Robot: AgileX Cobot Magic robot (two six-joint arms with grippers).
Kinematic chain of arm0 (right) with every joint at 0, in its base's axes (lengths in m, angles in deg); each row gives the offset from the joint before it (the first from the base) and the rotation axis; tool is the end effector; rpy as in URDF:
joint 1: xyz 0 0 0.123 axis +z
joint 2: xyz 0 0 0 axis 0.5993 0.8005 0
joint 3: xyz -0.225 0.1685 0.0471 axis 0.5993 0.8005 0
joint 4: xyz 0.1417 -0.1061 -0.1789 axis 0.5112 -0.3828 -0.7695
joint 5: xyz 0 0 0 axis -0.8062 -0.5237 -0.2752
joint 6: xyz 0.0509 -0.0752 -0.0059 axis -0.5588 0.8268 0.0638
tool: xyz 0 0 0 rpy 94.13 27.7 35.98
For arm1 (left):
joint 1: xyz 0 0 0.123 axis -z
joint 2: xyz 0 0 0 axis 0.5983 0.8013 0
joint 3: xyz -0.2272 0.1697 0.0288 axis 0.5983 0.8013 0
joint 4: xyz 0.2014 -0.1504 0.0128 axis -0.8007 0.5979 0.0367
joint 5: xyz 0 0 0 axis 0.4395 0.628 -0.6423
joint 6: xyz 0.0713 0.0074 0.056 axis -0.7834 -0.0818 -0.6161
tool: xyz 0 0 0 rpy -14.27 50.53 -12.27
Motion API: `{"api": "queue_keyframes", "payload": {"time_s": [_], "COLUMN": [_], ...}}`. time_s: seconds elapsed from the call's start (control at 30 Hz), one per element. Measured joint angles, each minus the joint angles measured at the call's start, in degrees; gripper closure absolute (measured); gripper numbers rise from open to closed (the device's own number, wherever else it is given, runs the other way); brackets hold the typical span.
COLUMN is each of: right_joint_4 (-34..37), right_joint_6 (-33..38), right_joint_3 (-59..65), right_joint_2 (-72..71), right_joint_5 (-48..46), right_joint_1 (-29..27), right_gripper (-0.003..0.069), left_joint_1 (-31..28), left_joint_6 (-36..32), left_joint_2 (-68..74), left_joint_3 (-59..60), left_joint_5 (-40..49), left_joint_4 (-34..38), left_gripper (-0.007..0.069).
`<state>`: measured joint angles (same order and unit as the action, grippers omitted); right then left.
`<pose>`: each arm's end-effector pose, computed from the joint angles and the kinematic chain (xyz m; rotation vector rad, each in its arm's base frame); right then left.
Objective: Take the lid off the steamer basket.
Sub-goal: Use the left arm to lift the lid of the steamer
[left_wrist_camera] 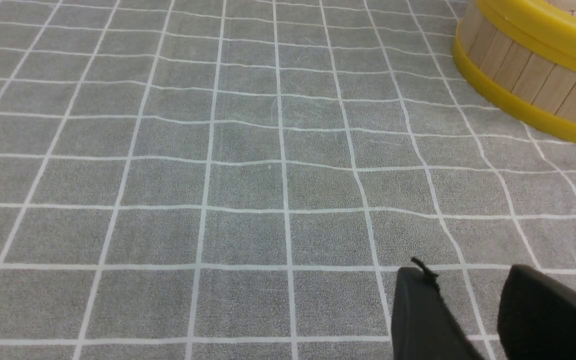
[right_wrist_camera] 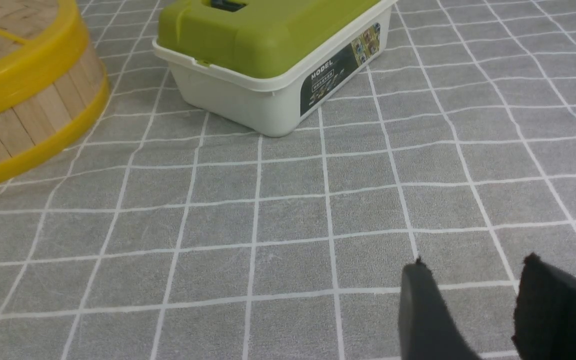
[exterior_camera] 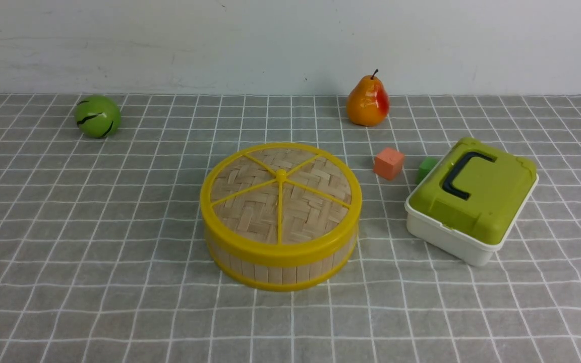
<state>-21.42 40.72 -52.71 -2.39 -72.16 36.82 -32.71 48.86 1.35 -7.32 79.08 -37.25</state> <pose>0.0517 0.0026 0.1730 0.1338 1.8816 0.1372 0.0516 -0.0053 0.1677 -0.0571 1.9040 -0.1630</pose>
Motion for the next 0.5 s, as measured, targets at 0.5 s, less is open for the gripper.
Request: {"api": "queue_keyframes", "payload": {"time_s": [0.5], "right_joint_4": [0.0], "right_joint_6": [0.0], "right_joint_3": [0.0], "right_joint_2": [0.0], "right_joint_5": [0.0], "right_joint_1": [0.0], "right_gripper": [0.0418], "left_joint_1": [0.0], "left_joint_6": [0.0], "left_joint_2": [0.0], "left_joint_3": [0.1], "left_joint_5": [-39.4], "left_joint_4": [-0.2], "left_gripper": [0.0388]}}
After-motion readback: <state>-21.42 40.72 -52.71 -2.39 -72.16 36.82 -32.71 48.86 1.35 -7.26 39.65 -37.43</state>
